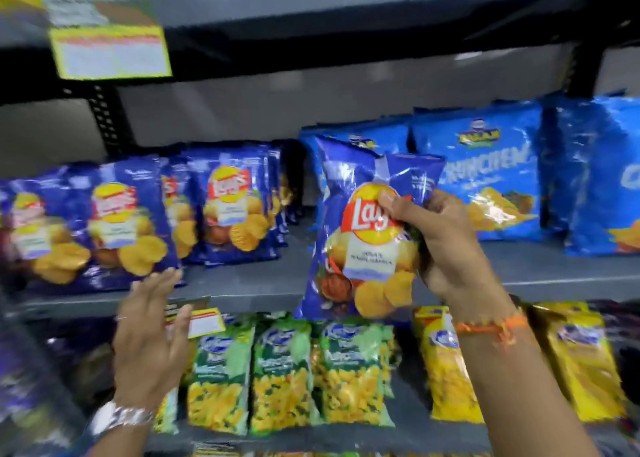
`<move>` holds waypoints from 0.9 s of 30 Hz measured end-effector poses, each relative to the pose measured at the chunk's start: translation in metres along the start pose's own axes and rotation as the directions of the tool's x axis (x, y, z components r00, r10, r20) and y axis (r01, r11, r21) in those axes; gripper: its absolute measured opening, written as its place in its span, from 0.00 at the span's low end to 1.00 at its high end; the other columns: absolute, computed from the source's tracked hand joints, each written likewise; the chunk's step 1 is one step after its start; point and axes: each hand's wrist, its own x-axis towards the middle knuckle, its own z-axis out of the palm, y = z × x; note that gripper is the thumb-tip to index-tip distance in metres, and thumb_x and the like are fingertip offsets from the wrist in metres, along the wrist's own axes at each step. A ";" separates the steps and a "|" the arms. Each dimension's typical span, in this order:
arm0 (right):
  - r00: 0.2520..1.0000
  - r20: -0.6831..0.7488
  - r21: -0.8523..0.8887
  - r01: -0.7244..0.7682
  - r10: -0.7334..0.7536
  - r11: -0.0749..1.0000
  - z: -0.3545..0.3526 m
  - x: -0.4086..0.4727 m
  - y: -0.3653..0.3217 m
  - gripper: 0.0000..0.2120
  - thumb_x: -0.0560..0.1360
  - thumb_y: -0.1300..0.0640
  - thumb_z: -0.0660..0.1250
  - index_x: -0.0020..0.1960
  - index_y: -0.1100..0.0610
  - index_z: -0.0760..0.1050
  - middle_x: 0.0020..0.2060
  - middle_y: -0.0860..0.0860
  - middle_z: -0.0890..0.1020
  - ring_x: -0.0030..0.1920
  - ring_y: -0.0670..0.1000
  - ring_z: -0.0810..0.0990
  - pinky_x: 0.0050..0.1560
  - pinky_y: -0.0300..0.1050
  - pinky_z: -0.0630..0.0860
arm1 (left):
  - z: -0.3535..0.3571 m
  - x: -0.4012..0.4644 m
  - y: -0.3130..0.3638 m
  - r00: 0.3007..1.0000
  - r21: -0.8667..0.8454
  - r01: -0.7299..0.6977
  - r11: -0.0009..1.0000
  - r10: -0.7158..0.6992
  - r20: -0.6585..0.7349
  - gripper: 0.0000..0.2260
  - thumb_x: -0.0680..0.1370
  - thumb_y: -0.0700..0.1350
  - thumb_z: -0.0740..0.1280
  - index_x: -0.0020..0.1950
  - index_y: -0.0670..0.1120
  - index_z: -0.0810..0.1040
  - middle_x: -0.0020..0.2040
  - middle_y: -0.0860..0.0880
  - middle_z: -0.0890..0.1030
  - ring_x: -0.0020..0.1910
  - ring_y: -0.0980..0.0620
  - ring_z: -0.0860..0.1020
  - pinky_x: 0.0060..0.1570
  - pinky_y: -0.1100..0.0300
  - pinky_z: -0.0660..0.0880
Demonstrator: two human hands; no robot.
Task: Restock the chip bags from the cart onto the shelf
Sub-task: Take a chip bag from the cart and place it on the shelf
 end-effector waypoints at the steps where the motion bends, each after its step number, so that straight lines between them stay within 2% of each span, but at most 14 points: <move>1: 1.000 0.000 -0.010 -0.010 0.010 1.000 0.016 0.012 0.005 0.06 0.70 0.64 0.75 0.36 0.56 0.83 0.32 0.48 0.86 0.32 0.47 0.85 0.35 0.41 0.82 | 0.000 0.000 -0.003 1.000 0.027 0.010 1.000 -0.009 -0.004 0.23 0.81 0.50 0.58 0.71 0.39 0.75 0.67 0.38 0.78 0.68 0.39 0.71 0.75 0.44 0.61; 3: 1.000 -0.001 -0.034 -0.028 0.028 0.999 0.043 0.033 0.017 0.08 0.72 0.64 0.75 0.39 0.55 0.79 0.31 0.46 0.86 0.32 0.47 0.85 0.36 0.42 0.81 | 0.004 -0.002 -0.026 0.998 0.020 0.009 1.000 -0.010 0.055 0.22 0.82 0.50 0.57 0.70 0.40 0.76 0.66 0.39 0.78 0.67 0.39 0.72 0.72 0.45 0.63; 5: 0.999 0.016 -0.051 -0.045 0.045 0.998 0.069 0.049 0.032 0.11 0.73 0.65 0.75 0.38 0.55 0.75 0.27 0.44 0.84 0.29 0.44 0.84 0.31 0.38 0.79 | 0.005 -0.002 -0.044 0.995 0.000 -0.010 1.000 0.010 0.104 0.21 0.83 0.51 0.56 0.69 0.41 0.77 0.66 0.42 0.79 0.66 0.39 0.74 0.71 0.47 0.65; 7: 0.998 0.032 -0.091 -0.059 0.062 0.994 0.091 0.060 0.049 0.13 0.73 0.65 0.75 0.38 0.54 0.74 0.24 0.43 0.83 0.27 0.42 0.82 0.29 0.36 0.78 | 0.005 -0.002 -0.055 0.994 -0.012 -0.032 0.999 0.033 0.106 0.21 0.84 0.52 0.55 0.68 0.42 0.78 0.65 0.44 0.79 0.65 0.42 0.75 0.69 0.50 0.66; 9: 0.996 0.038 -0.129 -0.076 0.081 0.989 0.108 0.068 0.067 0.13 0.73 0.65 0.76 0.38 0.54 0.74 0.25 0.42 0.83 0.29 0.42 0.83 0.32 0.38 0.80 | 0.005 -0.003 -0.071 0.995 -0.019 -0.019 1.000 0.021 0.094 0.23 0.85 0.54 0.53 0.67 0.42 0.78 0.63 0.43 0.79 0.63 0.41 0.75 0.66 0.50 0.67; 12: 0.994 0.054 -0.162 -0.083 0.092 0.983 0.127 0.078 0.088 0.09 0.72 0.65 0.76 0.41 0.55 0.79 0.35 0.47 0.86 0.35 0.45 0.85 0.41 0.42 0.83 | 0.001 -0.004 -0.094 0.999 -0.017 -0.025 1.000 0.026 0.040 0.24 0.85 0.54 0.52 0.66 0.42 0.79 0.60 0.42 0.80 0.61 0.40 0.75 0.63 0.49 0.68; 13: 0.994 0.062 -0.163 -0.083 0.094 0.983 0.131 0.081 0.093 0.08 0.72 0.65 0.77 0.42 0.55 0.80 0.38 0.49 0.87 0.36 0.46 0.86 0.42 0.42 0.84 | 0.001 -0.005 -0.096 0.999 -0.016 -0.035 0.999 0.035 0.027 0.24 0.86 0.55 0.51 0.65 0.41 0.80 0.60 0.42 0.80 0.61 0.41 0.75 0.63 0.50 0.68; 17: 0.994 0.058 -0.174 -0.077 0.088 0.982 0.146 0.091 0.108 0.08 0.72 0.65 0.76 0.41 0.55 0.79 0.37 0.49 0.86 0.34 0.44 0.86 0.35 0.38 0.81 | 0.001 -0.005 -0.102 0.997 -0.059 -0.076 0.995 0.077 0.008 0.26 0.86 0.56 0.51 0.65 0.40 0.80 0.59 0.42 0.81 0.61 0.44 0.75 0.64 0.50 0.68; 20: 0.995 0.062 -0.197 -0.062 0.076 0.978 0.154 0.096 0.117 0.07 0.72 0.63 0.77 0.44 0.58 0.80 0.39 0.51 0.87 0.36 0.45 0.86 0.37 0.40 0.81 | 0.005 -0.007 -0.103 0.999 -0.075 -0.050 0.996 0.049 -0.018 0.26 0.86 0.56 0.50 0.65 0.41 0.81 0.59 0.43 0.80 0.61 0.43 0.75 0.63 0.50 0.69; 22: 0.998 0.052 -0.215 -0.035 0.047 0.976 0.156 0.096 0.123 0.09 0.72 0.62 0.77 0.48 0.62 0.80 0.43 0.54 0.87 0.38 0.46 0.87 0.39 0.42 0.82 | 0.007 -0.007 -0.102 0.999 -0.090 -0.036 0.995 0.033 -0.030 0.26 0.86 0.57 0.50 0.65 0.42 0.81 0.59 0.43 0.81 0.61 0.43 0.76 0.64 0.53 0.68; 24: 0.999 0.038 -0.219 -0.024 0.033 0.975 0.156 0.096 0.127 0.16 0.72 0.61 0.78 0.55 0.67 0.79 0.49 0.56 0.87 0.44 0.50 0.88 0.45 0.47 0.84 | 0.007 -0.007 -0.100 0.999 -0.106 -0.024 0.994 0.021 -0.030 0.27 0.86 0.57 0.50 0.64 0.41 0.81 0.59 0.44 0.81 0.60 0.42 0.76 0.64 0.54 0.68; 27: 0.999 0.034 -0.212 -0.017 0.025 0.977 0.152 0.095 0.130 0.23 0.71 0.58 0.79 0.62 0.65 0.77 0.55 0.59 0.86 0.55 0.57 0.87 0.56 0.54 0.84 | 0.004 -0.008 -0.098 0.999 -0.125 -0.023 0.992 0.019 -0.032 0.28 0.86 0.58 0.50 0.64 0.41 0.81 0.58 0.44 0.81 0.60 0.44 0.76 0.61 0.55 0.68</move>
